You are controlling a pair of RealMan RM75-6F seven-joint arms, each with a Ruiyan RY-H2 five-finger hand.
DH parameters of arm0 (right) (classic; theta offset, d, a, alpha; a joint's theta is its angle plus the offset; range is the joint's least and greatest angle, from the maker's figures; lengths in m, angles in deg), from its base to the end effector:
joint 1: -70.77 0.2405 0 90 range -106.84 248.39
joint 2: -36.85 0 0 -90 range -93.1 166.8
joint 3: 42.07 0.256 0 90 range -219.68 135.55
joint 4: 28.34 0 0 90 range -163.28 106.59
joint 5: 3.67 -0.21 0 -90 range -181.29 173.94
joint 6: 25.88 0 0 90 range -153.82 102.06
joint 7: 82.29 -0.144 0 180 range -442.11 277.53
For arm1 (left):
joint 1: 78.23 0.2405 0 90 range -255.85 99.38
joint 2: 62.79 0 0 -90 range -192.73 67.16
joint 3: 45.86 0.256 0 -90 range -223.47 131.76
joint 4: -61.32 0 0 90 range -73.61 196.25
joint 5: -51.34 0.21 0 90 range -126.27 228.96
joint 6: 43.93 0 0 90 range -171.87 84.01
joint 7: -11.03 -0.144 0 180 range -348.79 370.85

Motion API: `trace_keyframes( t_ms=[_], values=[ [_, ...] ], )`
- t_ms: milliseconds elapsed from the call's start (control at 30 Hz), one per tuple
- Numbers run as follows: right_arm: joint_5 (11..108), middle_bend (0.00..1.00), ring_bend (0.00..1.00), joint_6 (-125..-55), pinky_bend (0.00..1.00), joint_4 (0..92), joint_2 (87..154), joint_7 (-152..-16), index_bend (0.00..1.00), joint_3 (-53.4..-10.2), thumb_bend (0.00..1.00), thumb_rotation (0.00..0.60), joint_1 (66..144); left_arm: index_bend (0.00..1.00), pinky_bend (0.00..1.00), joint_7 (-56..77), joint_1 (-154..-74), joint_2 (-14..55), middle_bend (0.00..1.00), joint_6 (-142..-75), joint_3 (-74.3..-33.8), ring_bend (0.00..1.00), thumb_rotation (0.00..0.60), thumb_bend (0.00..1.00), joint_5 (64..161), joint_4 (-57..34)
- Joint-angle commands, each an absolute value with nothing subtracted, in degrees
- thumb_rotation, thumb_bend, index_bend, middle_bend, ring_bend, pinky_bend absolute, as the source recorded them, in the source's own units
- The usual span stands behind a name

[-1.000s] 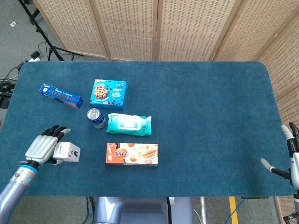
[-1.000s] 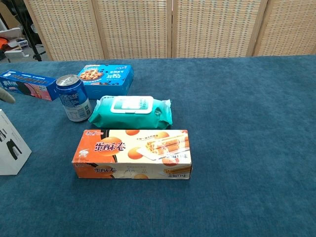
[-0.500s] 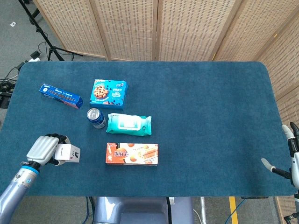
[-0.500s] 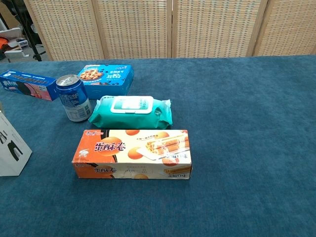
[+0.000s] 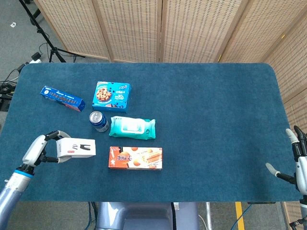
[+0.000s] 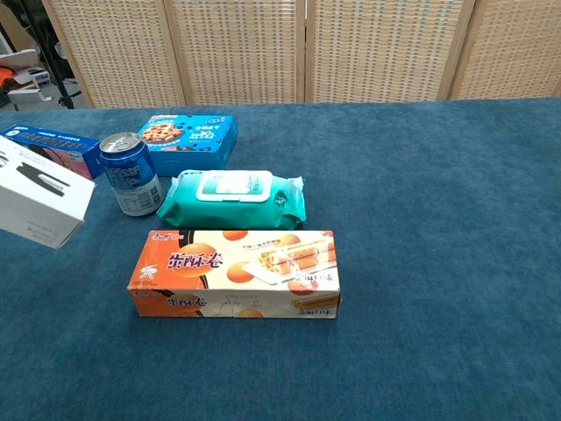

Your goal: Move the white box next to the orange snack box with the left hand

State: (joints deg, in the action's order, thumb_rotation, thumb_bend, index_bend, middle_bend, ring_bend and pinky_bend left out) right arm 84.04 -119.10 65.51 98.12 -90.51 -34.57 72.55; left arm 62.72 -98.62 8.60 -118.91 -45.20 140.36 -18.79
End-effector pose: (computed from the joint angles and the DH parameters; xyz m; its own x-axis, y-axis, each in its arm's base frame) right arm -0.2994 -0.1782 0.2008 0.2743 0.1968 0.9413 -0.9583 -0.0258 0.2847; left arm -0.2930 0.2543 0.1045 -0.3271 0.2875 0.9002 0.9230 -0.1070 0.3695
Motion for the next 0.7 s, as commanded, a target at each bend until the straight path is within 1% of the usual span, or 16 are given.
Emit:
trace_keyframes(
  t_ms=[33,133,233,400,433,467,500,533,567,600,633,667,700],
  values=[
    [84.0,0.00,0.00,-119.1,0.00,65.5,98.1,-90.5,0.00,-34.6,0.00,0.600,72.6,0.60,0.44,87.2,-96.5,21.9,0.56,-126.7,-43.5,0.35,0.600,0.14,148.0,3.5],
    [83.9,0.00,0.00,-119.0,0.00,65.4,98.2,-90.4,0.00,-34.5,0.00,0.600,72.6,0.60,0.44,91.7,-97.3,26.2,0.56,-125.3,-42.5,0.35,0.600,0.14,148.4,10.6],
    [83.9,0.00,0.00,-118.8,0.00,65.4,98.3,-90.1,0.00,-34.5,0.00,0.600,72.7,0.60,0.44,94.6,-98.0,29.0,0.56,-124.0,-41.6,0.35,0.600,0.14,148.7,15.5],
    [84.1,0.00,0.00,-118.5,0.00,65.5,98.5,-89.5,0.00,-34.7,0.00,0.600,72.9,0.60,0.44,93.8,-98.4,30.3,0.56,-122.8,-40.9,0.35,0.600,0.13,148.5,18.0],
    [84.0,0.00,0.00,-118.6,0.00,65.5,98.6,-89.4,0.00,-34.6,0.00,0.600,72.9,0.60,0.44,93.0,-98.5,30.4,0.54,-122.2,-40.8,0.35,0.600,0.13,148.3,18.3],
    [84.0,0.00,0.00,-118.6,0.00,65.5,98.6,-89.4,0.00,-34.6,0.00,0.600,72.9,0.58,0.42,92.2,-98.5,30.4,0.47,-121.8,-40.8,0.30,0.600,0.12,148.1,18.4],
    [83.9,0.00,0.00,-118.6,0.00,65.5,98.6,-89.4,0.00,-34.6,0.00,0.600,72.9,0.54,0.37,91.2,-98.5,30.3,0.39,-121.3,-40.6,0.24,0.600,0.12,147.9,18.4],
    [83.9,0.00,0.00,-118.7,0.00,65.5,98.6,-89.5,0.00,-34.6,0.00,0.600,72.9,0.44,0.29,90.0,-98.6,30.0,0.25,-120.5,-40.2,0.15,0.600,0.12,148.0,18.2],
    [83.9,0.00,0.00,-118.7,0.00,65.5,98.6,-89.5,0.00,-34.6,0.00,0.600,72.9,0.30,0.18,88.5,-98.8,29.2,0.13,-119.6,-39.4,0.07,0.600,0.11,148.4,17.7],
    [84.0,0.00,0.00,-118.7,0.00,65.6,98.6,-89.5,0.00,-34.6,0.00,0.600,72.9,0.19,0.10,87.3,-98.8,28.7,0.05,-119.4,-39.1,0.02,0.600,0.10,148.5,17.2],
    [84.1,0.00,0.00,-118.7,0.00,65.6,98.6,-89.6,0.00,-34.7,0.00,0.600,72.9,0.07,0.02,86.4,-98.6,28.2,0.00,-119.7,-39.1,0.00,0.600,0.09,148.4,16.4],
    [84.2,0.00,0.00,-118.7,0.00,65.6,98.5,-89.6,0.00,-34.7,0.00,0.600,72.9,0.01,0.00,85.2,-98.2,27.3,0.00,-120.5,-39.2,0.00,0.600,0.07,148.3,15.1],
    [84.2,0.00,0.00,-118.7,0.00,65.6,98.5,-89.6,0.00,-34.7,0.00,0.600,72.8,0.00,0.00,83.3,-97.5,26.0,0.00,-121.9,-39.4,0.00,0.600,0.06,147.9,13.3]
  ],
)
